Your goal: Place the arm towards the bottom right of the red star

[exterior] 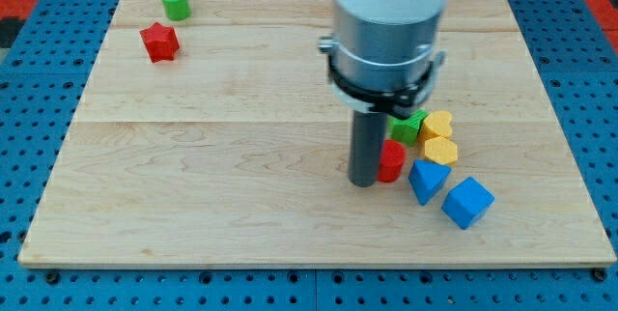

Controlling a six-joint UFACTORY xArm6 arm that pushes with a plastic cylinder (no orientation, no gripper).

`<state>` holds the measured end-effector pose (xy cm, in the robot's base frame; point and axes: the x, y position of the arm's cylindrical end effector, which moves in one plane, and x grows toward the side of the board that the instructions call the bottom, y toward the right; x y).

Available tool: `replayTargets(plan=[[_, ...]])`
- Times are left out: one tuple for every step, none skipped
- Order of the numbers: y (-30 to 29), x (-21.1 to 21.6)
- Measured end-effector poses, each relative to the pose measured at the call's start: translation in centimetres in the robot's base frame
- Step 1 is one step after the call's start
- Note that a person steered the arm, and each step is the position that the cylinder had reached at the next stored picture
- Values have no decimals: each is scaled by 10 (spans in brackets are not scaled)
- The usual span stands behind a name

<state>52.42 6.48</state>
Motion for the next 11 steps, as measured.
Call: replayTargets(plan=[[12, 0], [-91, 14], [-203, 14], [-271, -20], [-322, -66], [-327, -141], [-331, -190], [-254, -196], [-155, -195], [-119, -204], [-135, -180]])
